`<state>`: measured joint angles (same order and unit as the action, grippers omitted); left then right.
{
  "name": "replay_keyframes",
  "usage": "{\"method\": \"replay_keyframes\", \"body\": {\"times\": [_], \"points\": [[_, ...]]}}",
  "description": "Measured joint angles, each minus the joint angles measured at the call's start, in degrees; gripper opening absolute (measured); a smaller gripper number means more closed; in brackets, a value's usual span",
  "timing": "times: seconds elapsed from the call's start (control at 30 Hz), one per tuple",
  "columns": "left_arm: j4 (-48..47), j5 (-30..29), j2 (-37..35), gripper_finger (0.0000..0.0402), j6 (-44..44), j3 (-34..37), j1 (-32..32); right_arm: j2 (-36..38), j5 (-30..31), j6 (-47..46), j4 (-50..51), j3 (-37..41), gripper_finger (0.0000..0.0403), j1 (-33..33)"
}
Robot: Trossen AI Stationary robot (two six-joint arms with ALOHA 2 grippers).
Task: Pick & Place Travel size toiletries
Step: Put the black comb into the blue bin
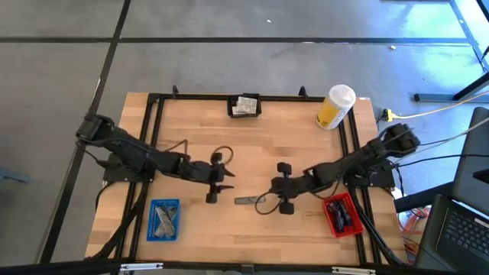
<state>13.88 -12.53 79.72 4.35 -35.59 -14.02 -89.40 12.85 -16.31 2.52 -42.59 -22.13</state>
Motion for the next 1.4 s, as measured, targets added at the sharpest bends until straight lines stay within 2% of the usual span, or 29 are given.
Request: {"method": "replay_keyframes", "body": {"times": [0.13,0.3,0.5,0.7,0.87,1.07,1.2,1.4], "points": [[-0.8,0.7,6.3,0.019,0.3,-3.4,-1.1,-2.6,0.9,-2.6,4.2,-2.5,0.0016,-0.1],[-0.9,3.6,12.5,0.0191,0.5,-6.6,-2.1,-2.6,-0.7,-4.5,2.1,-2.6,0.0039,-0.1],[-0.7,4.0,18.0,0.019,1.8,-10.2,-2.2,-4.3,-0.8,-4.3,-0.7,-2.6,0.011,0.0],[-0.9,7.8,23.1,0.019,2.6,-13.1,-2.3,-5.7,-3.6,-4.1,-4.1,-2.6,0.0186,0.0],[-0.8,9.5,25.6,0.019,4.7,-14.6,-2.4,-6.6,-3.9,-2.3,-6.8,-2.6,0.0228,-0.1],[-1.9,9.1,26.7,0.0189,6.7,-14.7,-2.4,-8.3,-4.2,-1.7,-6.7,-2.6,0.0234,-0.1],[-3.2,11.1,26.6,0.0187,9.9,-14.7,-2.4,-9.0,-6.4,-2.6,-7.4,-2.6,0.022,-0.1],[-3.9,12.3,26.6,0.0186,10.9,-14.7,-2.4,-9.0,-6.5,-2.6,-8.5,-2.6,0.0197,-1.0]]}}
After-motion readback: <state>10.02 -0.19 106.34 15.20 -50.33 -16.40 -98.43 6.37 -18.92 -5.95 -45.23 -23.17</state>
